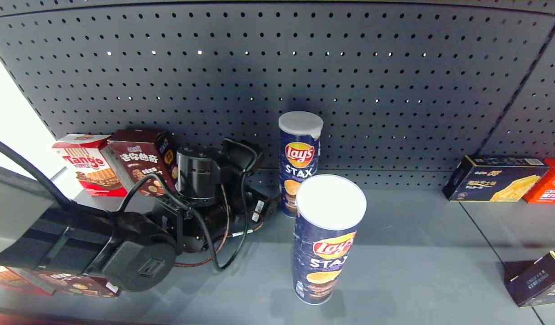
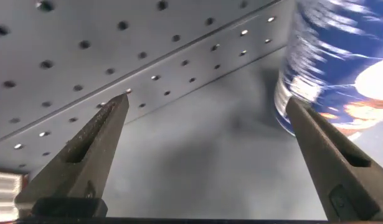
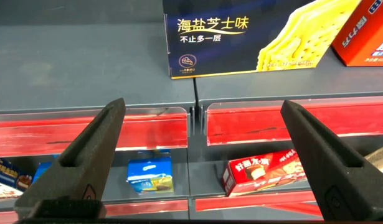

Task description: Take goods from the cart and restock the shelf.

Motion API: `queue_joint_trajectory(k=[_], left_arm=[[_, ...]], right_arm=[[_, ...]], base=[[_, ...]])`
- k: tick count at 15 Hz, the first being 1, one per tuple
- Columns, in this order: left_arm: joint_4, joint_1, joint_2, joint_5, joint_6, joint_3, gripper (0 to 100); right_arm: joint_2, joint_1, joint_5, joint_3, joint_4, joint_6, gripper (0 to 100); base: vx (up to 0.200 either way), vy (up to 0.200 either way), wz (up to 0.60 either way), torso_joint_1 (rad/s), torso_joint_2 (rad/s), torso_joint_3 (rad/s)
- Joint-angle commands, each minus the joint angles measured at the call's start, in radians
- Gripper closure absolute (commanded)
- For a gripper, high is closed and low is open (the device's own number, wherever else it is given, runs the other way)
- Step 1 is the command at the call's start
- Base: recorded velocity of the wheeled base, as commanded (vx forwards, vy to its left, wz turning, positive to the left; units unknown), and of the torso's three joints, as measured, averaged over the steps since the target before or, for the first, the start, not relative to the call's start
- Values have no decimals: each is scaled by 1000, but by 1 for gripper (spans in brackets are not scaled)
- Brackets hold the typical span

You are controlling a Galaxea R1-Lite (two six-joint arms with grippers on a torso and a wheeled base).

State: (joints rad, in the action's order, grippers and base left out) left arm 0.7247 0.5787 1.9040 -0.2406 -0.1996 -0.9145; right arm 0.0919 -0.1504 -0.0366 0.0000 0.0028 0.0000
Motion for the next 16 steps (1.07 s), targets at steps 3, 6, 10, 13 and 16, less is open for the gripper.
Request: queue_joint_trajectory(k=[3, 6, 10, 13, 16], left_arm=[[1, 9, 9, 0, 2, -1, 0], [1, 16, 9, 0, 5, -1, 0], [1, 23, 9, 0, 8, 2, 0], [1, 23, -37, -6, 6, 19, 0], [-27, 21, -188, -19, -4, 40, 0]], right_arm=[[2, 0, 0, 0, 0, 0, 0], [2, 0, 0, 0, 0, 0, 0], [2, 0, 0, 0, 0, 0, 0], [2, 0, 0, 0, 0, 0, 0], [2, 0, 0, 0, 0, 0, 0]], base=[[0, 0, 0, 0, 0, 0], [0, 0, 0, 0, 0, 0], [0, 0, 0, 0, 0, 0], [0, 0, 0, 0, 0, 0], [0, 0, 0, 0, 0, 0]])
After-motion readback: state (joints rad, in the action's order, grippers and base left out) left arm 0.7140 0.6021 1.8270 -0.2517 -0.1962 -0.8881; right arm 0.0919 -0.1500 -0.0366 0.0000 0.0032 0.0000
